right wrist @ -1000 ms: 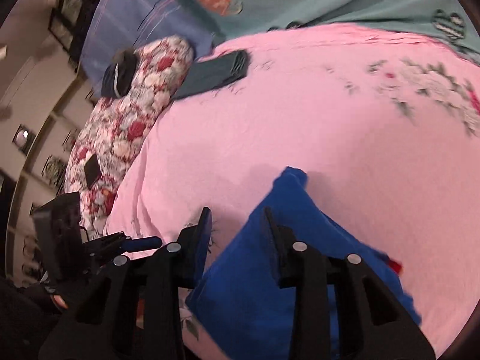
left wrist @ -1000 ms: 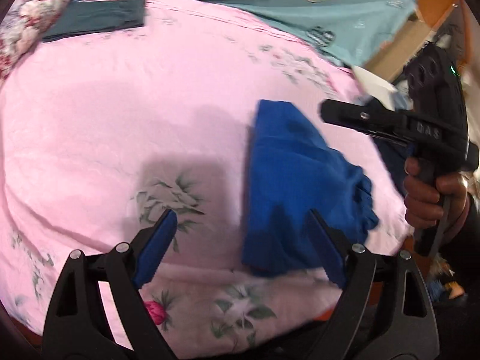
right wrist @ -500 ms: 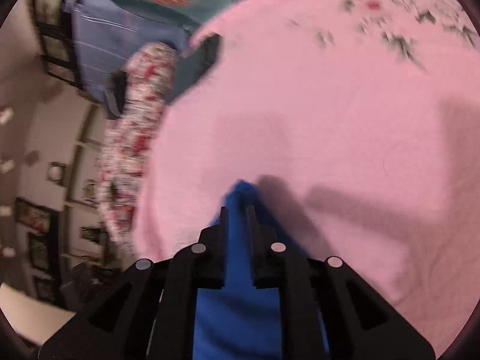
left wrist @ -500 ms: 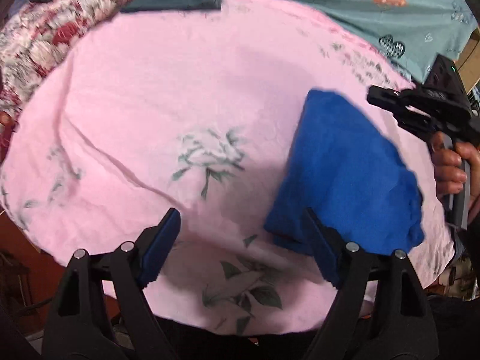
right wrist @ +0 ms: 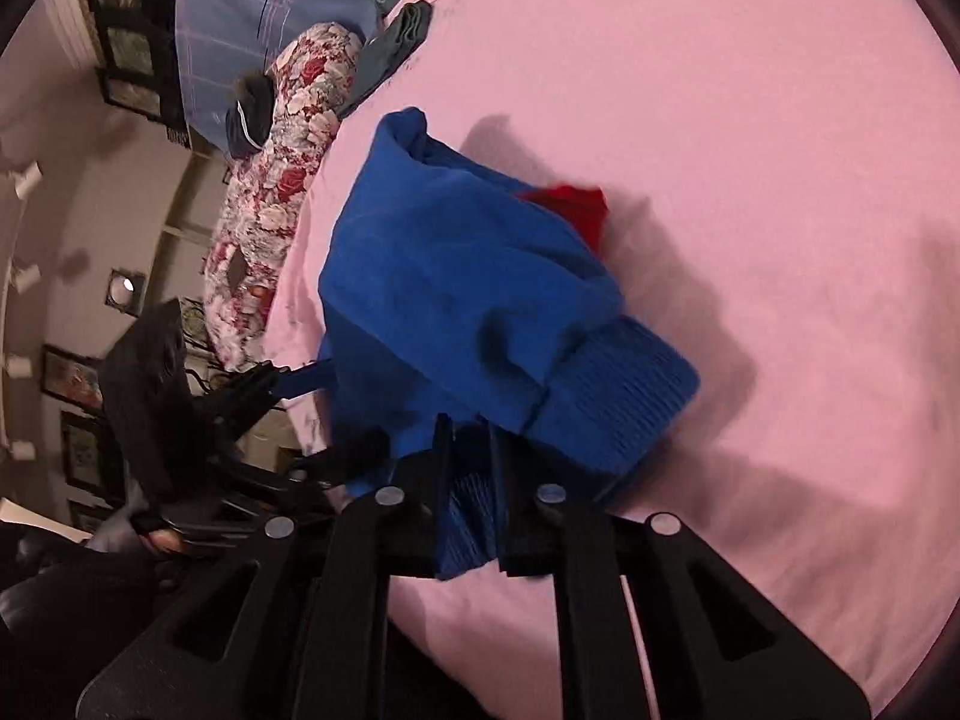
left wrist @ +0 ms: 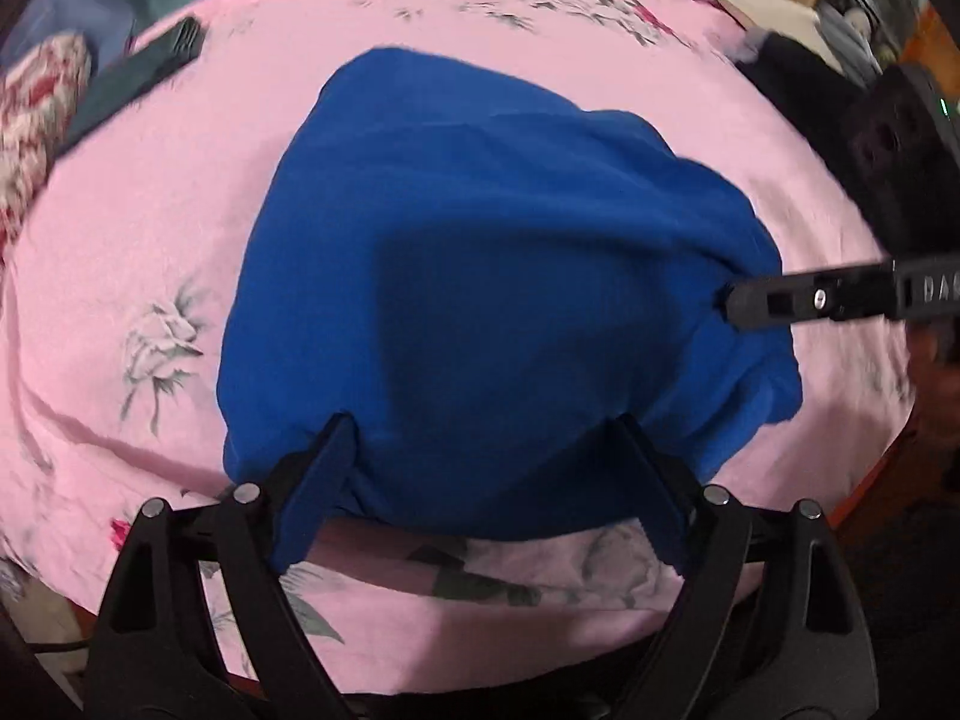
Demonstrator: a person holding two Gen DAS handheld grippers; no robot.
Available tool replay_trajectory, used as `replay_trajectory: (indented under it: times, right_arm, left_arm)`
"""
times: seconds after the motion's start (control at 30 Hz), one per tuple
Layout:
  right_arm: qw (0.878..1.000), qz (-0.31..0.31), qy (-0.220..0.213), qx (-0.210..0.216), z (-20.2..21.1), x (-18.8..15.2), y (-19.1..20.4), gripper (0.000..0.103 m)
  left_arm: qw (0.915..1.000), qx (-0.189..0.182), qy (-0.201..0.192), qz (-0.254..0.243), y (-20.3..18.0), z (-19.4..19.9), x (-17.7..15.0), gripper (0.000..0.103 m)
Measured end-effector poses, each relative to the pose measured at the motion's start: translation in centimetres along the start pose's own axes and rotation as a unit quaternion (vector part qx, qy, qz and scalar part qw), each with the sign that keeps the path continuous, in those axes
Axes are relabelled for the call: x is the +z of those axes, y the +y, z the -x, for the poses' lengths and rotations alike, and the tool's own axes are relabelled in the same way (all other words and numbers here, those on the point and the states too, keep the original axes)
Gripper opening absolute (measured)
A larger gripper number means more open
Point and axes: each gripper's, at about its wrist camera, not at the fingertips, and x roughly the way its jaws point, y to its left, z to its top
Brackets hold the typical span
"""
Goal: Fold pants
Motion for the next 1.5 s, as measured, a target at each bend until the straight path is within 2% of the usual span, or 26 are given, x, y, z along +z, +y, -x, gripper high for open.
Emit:
replay_trajectory:
  times: [0.1, 0.13, 0.2, 0.27, 0.3, 0.37, 0.47, 0.6, 0.67, 0.73, 0.8, 0.87, 0.93, 1.0, 1.07, 1.2, 1.27, 1.3, 1.37, 1.4, 1.43, 1.5]
  right_arm:
    - [0.998, 0.043, 0.011, -0.042, 1.1, 0.6, 2.1, 0.016]
    - [0.996, 0.073, 0.002, -0.053, 1.9, 1.2, 3.7, 0.026]
    - [0.993, 0.107, -0.022, -0.047, 2.8, 2.7, 5.6, 0.029]
    - [0.989, 0.132, -0.052, -0.033, 3.2, 5.4, 7.6, 0.032]
    - [0.989, 0.134, -0.062, -0.028, 3.0, 6.7, 8.0, 0.034]
    - [0.99, 0.123, -0.069, -0.023, 1.4, 10.3, 8.5, 0.038]
    - [0.995, 0.092, -0.033, -0.005, -2.8, 15.5, 8.0, 0.038]
    - [0.996, 0.069, 0.042, -0.03, -8.3, 19.9, 7.0, 0.041]
    - [0.994, 0.069, 0.074, -0.037, -10.0, 20.3, 6.5, 0.041]
    - [0.99, 0.077, 0.107, -0.044, -11.8, 20.4, 6.4, 0.041]
    - [0.988, 0.081, 0.121, -0.045, -12.5, 20.4, 6.3, 0.041]
    - [0.988, 0.078, 0.124, -0.04, -12.9, 20.4, 6.1, 0.032]
    - [0.988, 0.074, 0.129, -0.032, -12.9, 20.4, 5.9, 0.017]
    - [0.989, 0.075, 0.125, -0.032, -12.6, 20.6, 5.8, 0.008]
    - [0.989, 0.089, 0.114, -0.041, -12.2, 20.5, 5.9, 0.006]
    - [0.989, 0.094, 0.101, -0.058, -12.8, 20.4, 5.9, 0.006]
    - [0.989, 0.084, 0.094, -0.072, -12.6, 20.3, 5.6, 0.016]
    - [0.991, 0.071, 0.086, -0.07, -11.6, 20.4, 5.5, 0.017]
    - [0.995, 0.069, 0.053, -0.046, -8.8, 20.2, 6.3, 0.017]
    - [0.996, 0.083, 0.03, -0.028, -6.7, 19.5, 7.1, 0.018]
    - [0.995, 0.094, 0.019, -0.015, -5.2, 18.9, 7.7, 0.021]
    - [0.992, 0.122, 0.01, 0.016, -2.5, 16.4, 8.9, 0.025]
  left_arm:
    - [0.9998, -0.015, -0.003, 0.008, 0.5, 1.8, 0.3, 0.087]
    - [0.9992, -0.022, -0.022, 0.026, 1.4, 3.4, 0.3, 0.087]
    - [0.9963, -0.01, -0.06, 0.061, 3.3, 5.7, 0.3, 0.088]
    - [0.9904, 0.013, -0.082, 0.111, 5.8, 6.9, 0.0, 0.088]
    - [0.9848, 0.027, -0.09, 0.146, 7.5, 7.1, -0.3, 0.088]
    - [0.9766, 0.031, -0.081, 0.197, 9.9, 6.8, -0.9, 0.088]
    - [0.9626, 0.016, -0.061, 0.264, 13.0, 5.9, -2.6, 0.087]
    - [0.9522, -0.011, -0.046, 0.302, 14.8, 5.4, -5.4, 0.085]
    - [0.9547, -0.023, -0.048, 0.293, 14.6, 5.4, -5.6, 0.079]
    - [0.962, -0.032, -0.048, 0.267, 13.9, 5.0, -5.0, 0.07]
    - [0.969, -0.037, -0.048, 0.239, 13.4, 4.2, -4.1, 0.061]
    - [0.9738, -0.047, -0.04, 0.219, 13.2, 2.9, -3.1, 0.054]
    - [0.9754, -0.071, -0.031, 0.206, 12.9, 1.7, -2.4, 0.049]
    - [0.9766, -0.079, -0.015, 0.2, 12.9, 0.4, -2.0, 0.042]
    - [0.9753, -0.088, -0.015, 0.202, 13.0, 0.1, -2.1, 0.038]
    - [0.9766, -0.081, -0.014, 0.199, 12.8, 0.3, -2.5, 0.038]
    - [0.9773, -0.068, -0.007, 0.201, 13.0, 0.9, -2.3, 0.046]
    - [0.9776, -0.058, -0.008, 0.202, 13.3, 1.8, -2.3, 0.051]
    - [0.979, -0.036, -0.027, 0.199, 13.4, 4.1, -1.7, 0.053]
    - [0.98, -0.033, -0.039, 0.192, 13.2, 5.3, -1.2, 0.061]
    - [0.981, -0.035, -0.057, 0.182, 12.8, 6.4, -0.5, 0.067]
    - [0.9828, -0.048, -0.08, 0.159, 11.4, 7.5, 1.0, 0.072]
